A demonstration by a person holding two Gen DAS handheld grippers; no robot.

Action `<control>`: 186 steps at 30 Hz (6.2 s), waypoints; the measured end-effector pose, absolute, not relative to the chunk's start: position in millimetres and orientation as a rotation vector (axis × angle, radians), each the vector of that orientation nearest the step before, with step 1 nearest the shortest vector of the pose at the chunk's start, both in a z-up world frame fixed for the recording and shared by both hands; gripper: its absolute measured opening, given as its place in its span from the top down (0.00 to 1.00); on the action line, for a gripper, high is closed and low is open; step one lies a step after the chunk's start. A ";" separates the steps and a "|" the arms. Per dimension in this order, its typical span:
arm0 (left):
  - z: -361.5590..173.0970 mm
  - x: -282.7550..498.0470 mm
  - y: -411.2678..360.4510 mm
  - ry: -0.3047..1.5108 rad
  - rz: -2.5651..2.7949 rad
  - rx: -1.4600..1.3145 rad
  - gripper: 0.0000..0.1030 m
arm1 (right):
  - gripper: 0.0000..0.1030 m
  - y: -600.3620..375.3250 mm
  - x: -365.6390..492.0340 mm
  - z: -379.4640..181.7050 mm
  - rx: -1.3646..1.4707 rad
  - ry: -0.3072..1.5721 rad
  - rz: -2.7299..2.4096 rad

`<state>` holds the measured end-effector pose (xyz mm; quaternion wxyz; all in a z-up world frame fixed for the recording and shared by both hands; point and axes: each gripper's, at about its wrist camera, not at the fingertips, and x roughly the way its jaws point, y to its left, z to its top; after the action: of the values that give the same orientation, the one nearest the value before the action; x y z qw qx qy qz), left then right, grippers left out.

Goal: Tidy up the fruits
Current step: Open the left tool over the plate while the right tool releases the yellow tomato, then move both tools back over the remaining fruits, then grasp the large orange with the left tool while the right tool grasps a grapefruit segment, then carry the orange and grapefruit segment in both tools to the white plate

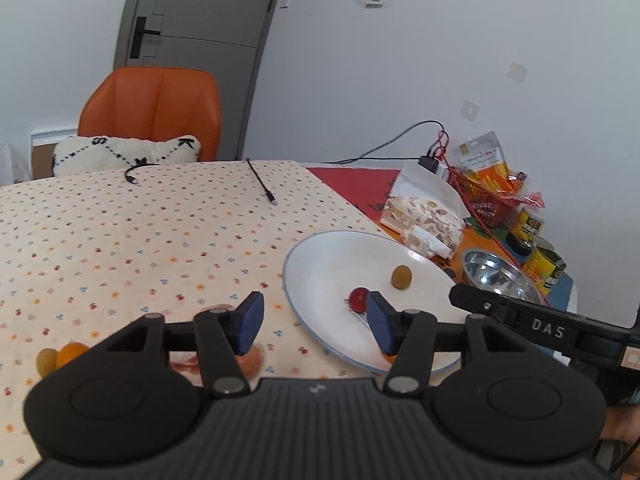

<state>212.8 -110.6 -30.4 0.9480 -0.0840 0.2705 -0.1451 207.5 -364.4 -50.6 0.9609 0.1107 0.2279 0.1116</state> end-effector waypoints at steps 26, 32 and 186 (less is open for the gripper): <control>-36.7 176.7 -42.3 0.555 -0.126 -0.206 0.15 | 0.00 -309.9 190.2 -52.1 0.222 0.498 0.371; -38.9 170.9 -23.1 0.561 -0.089 -0.212 0.15 | 0.00 -294.2 190.0 -55.1 0.206 0.504 0.396; -46.9 187.9 -56.5 0.549 -0.132 -0.262 0.71 | 0.92 -265.7 194.4 -51.2 0.059 0.534 0.458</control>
<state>187.9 -56.5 -46.9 0.9520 -0.1289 0.2701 -0.0649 194.4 -265.7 -51.2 0.9384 0.0291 0.2613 0.2243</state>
